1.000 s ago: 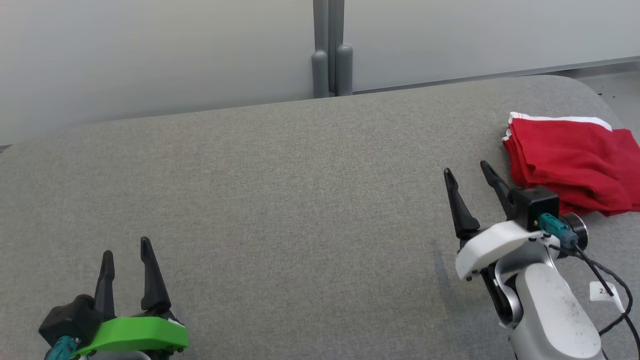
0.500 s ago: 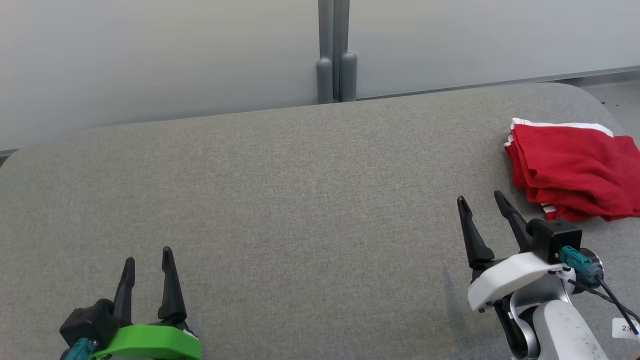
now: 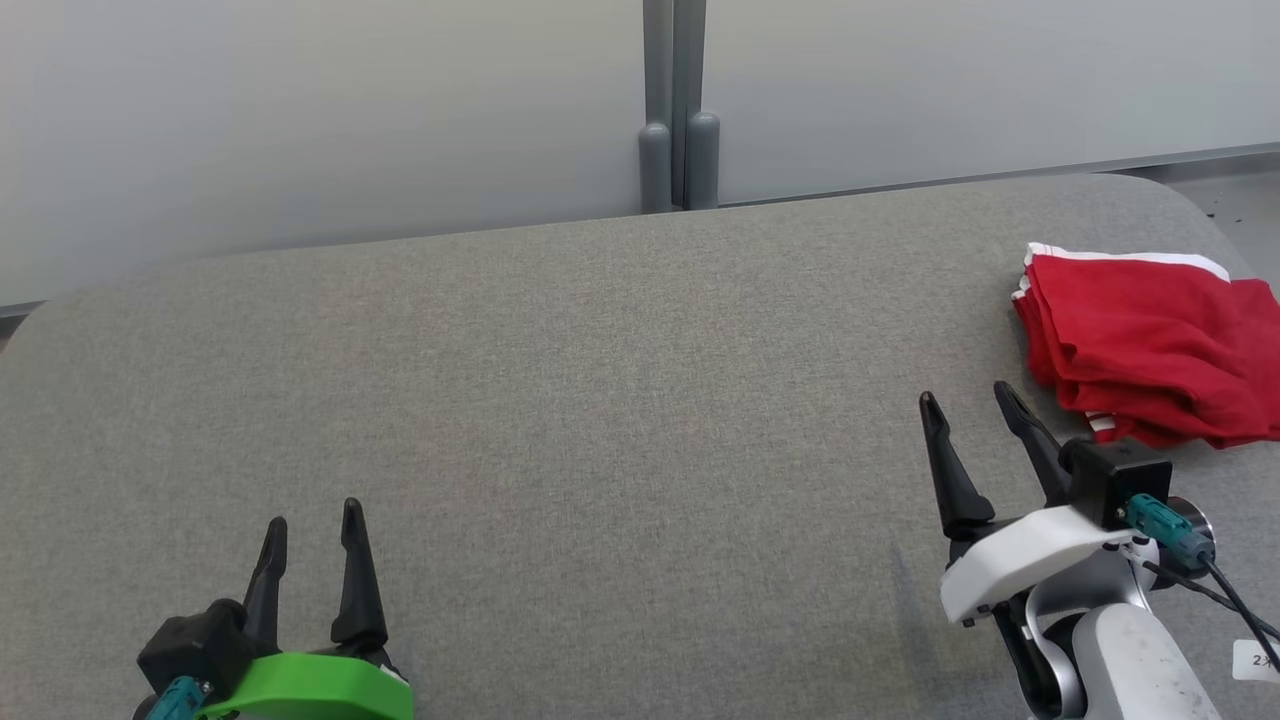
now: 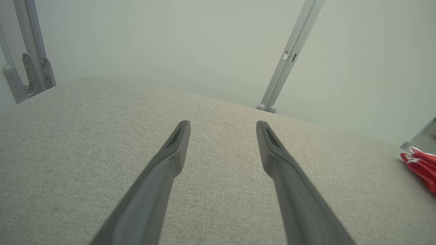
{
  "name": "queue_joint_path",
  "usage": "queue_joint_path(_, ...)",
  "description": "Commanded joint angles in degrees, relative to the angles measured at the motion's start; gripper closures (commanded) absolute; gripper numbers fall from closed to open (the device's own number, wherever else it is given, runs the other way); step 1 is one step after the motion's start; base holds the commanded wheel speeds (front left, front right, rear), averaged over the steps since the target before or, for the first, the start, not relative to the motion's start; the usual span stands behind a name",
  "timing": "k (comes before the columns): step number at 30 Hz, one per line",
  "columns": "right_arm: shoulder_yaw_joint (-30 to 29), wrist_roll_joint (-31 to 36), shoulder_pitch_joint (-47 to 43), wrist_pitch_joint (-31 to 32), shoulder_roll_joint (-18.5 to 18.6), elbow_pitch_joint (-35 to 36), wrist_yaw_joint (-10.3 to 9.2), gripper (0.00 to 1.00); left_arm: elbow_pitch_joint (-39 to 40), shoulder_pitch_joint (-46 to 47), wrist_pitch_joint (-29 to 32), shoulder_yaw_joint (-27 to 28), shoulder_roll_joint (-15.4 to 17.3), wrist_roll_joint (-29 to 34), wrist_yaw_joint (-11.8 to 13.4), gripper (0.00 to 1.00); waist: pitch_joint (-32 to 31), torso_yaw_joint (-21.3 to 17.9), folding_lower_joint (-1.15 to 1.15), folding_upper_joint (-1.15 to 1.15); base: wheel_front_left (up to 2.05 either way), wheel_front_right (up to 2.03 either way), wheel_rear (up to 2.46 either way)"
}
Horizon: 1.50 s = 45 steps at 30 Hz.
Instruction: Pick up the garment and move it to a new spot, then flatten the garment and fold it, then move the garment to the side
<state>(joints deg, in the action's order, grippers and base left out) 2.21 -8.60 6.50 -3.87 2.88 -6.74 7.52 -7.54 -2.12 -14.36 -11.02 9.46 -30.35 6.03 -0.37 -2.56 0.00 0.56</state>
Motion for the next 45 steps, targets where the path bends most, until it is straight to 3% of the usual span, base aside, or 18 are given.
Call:
queue_joint_path(1, -0.26, 0.16, -0.49, -0.12, 0.07, 0.44, -0.06, 0.0, 0.19, -0.63, 0.09, -0.06, 0.47, 0.42, -0.15, 0.0, 0.08, -0.02, 0.0, -0.56, 0.0, 0.0, 0.0)
queue_joint_path(11, -0.46, 0.08, -0.63, 0.22, 0.06, 0.97, -0.05, 0.0, 0.83, -0.38, 0.03, -0.49, 0.9, 0.91, 0.2, 0.0, 0.23, -0.07, 0.0, -0.56, 0.0, 0.0, 0.0)
queue_joint_path(12, -0.46, 0.09, -0.64, 0.28, 0.06, 1.09, -0.05, 1.0, 0.88, -0.38, -0.04, -0.52, 0.91, 0.95, 0.17, 1.0, 0.24, -0.07, 0.0, -0.56, 0.0, 0.0, 0.0)
queue_joint_path(13, -0.35, -0.08, -0.18, 0.1, -0.01, 0.55, 0.0, 1.0, 0.54, -0.01, 0.19, -0.42, 0.4, 0.66, 0.0, 1.0, 0.23, -0.06, 0.0, 0.0, 0.0, 0.0, 0.0)
queue_joint_path(16, -0.21, -0.03, -1.33, 0.1, -0.26, -1.11, 0.0, 1.0, -1.08, -0.43, 0.19, -0.65, -0.03, 0.71, 0.04, 1.0, 0.24, -0.07, 0.0, 0.0, 0.0, 0.0, 0.0)
queue_joint_path(45, -1.64, -29.92, -0.38, 2.97, -0.14, -3.46, -0.01, 1.0, -1.98, 1.89, 7.72, 6.74, -1.8, -22.16, -4.76, 1.0, 0.28, 0.54, 0.0, -0.13, 0.0, 0.0, 0.0)
